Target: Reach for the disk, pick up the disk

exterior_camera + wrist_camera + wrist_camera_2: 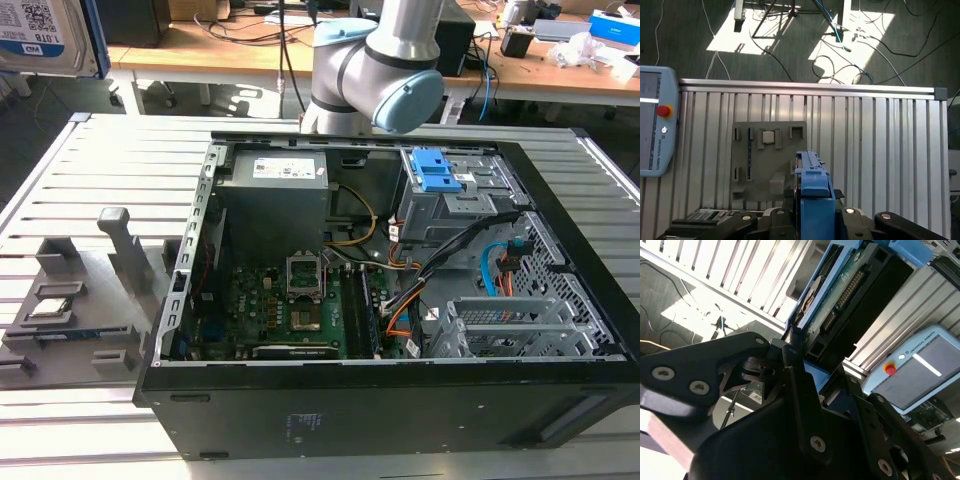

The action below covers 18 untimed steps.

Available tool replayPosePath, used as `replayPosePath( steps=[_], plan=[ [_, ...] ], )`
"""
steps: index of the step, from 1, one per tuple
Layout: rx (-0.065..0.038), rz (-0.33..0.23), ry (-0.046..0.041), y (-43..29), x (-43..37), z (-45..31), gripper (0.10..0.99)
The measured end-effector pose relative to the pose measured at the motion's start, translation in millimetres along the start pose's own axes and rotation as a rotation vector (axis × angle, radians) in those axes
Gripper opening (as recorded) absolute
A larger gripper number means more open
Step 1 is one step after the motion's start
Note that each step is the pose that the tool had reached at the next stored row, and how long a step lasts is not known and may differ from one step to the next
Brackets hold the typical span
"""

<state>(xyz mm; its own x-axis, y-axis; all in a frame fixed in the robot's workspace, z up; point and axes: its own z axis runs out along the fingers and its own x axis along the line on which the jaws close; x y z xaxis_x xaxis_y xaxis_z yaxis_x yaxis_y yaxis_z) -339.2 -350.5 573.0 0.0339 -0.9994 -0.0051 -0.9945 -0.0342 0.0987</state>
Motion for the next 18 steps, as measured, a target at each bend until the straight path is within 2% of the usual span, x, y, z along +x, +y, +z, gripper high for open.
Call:
replayPosePath(
  steps=[9, 15, 18],
  plan=[
    [-0.001, 0.0, 0.0, -5.4, 0.2, 14.9, 0.365],
    [-0.003, 0.0, -0.0001, -10.4, 0.4, 29.2, 0.365],
    [-0.003, 0.0, -0.0002, -13.4, 0.5, 41.2, 0.365]
  ],
)
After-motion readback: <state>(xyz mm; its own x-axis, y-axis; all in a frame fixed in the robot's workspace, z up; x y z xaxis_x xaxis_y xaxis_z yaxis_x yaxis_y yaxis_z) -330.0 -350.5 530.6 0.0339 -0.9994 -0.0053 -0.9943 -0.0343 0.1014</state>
